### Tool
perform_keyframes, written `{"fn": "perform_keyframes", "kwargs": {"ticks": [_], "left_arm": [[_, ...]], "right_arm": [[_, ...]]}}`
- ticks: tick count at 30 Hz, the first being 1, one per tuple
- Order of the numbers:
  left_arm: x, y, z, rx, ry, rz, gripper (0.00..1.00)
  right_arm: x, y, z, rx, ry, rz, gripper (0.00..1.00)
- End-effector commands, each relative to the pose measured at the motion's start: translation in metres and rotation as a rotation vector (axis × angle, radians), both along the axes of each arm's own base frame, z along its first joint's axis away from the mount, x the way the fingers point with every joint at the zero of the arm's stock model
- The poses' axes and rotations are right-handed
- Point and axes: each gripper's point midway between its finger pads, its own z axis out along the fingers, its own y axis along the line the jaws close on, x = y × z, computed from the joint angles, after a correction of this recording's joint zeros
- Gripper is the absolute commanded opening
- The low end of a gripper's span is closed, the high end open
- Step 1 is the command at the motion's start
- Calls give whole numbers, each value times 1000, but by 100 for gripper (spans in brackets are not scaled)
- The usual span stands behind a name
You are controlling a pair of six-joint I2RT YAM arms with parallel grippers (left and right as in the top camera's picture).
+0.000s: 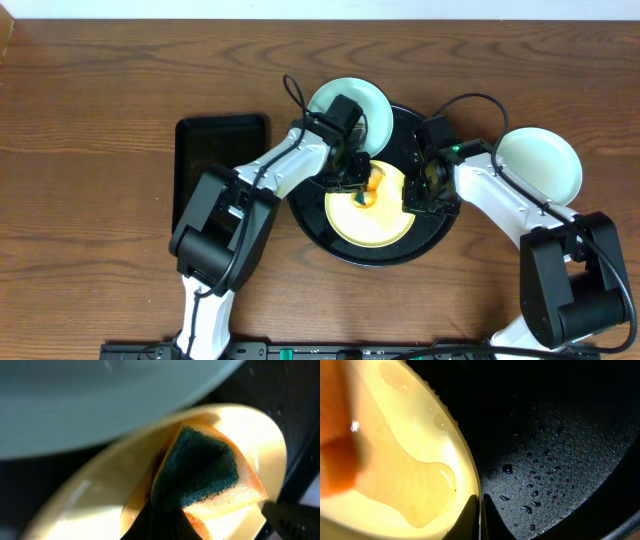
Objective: Clean dirty plates on tray and stack at the side
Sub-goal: 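Scrub the yellow plate with the sponge in the left gripper, then move the sponge with the left gripper back over the black tray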
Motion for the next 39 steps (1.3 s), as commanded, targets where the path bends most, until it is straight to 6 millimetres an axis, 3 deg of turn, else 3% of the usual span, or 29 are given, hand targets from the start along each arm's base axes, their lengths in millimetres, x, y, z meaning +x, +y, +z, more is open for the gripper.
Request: {"fn": "perform_keyframes", "kwargs": {"ticks": [1, 6, 10, 17, 18, 19, 20, 21, 23, 27, 31, 39], "left_arm": [[24, 42, -16, 172, -53, 127, 7], [29, 45, 8, 172, -103, 147, 7], [24, 48, 40, 159, -130, 152, 7], [15, 80, 94, 246, -228, 183, 8], [14, 87, 101, 266, -244, 195, 8], [13, 99, 110, 300, -267, 212, 8], [13, 106, 113, 319, -276, 223, 8], [13, 115, 119, 344, -289, 240, 8], [13, 135, 128, 382, -300, 278, 8], [13, 177, 138, 435, -284, 371, 8], [16, 219, 134, 479, -237, 472, 8], [13, 275, 117, 517, -156, 611, 8]], "right_arm": [[1, -15, -1, -69, -4, -19, 1], [1, -15, -1, -71, -2, -19, 1], [1, -15, -1, -73, -2, -19, 1], [4, -14, -1, -68, -14, -20, 2], [5, -13, -1, -64, -20, -20, 11], [7, -12, -1, -59, -27, -20, 29], [8, -12, -1, -58, -29, -20, 38], [8, -12, -1, -59, -30, -20, 44], [8, -12, -1, -59, -29, -20, 47], [5, -11, -2, -59, -23, -15, 46], [-3, -8, -10, -60, -13, 2, 40], [-10, -3, -15, -56, -2, 13, 6]]}}
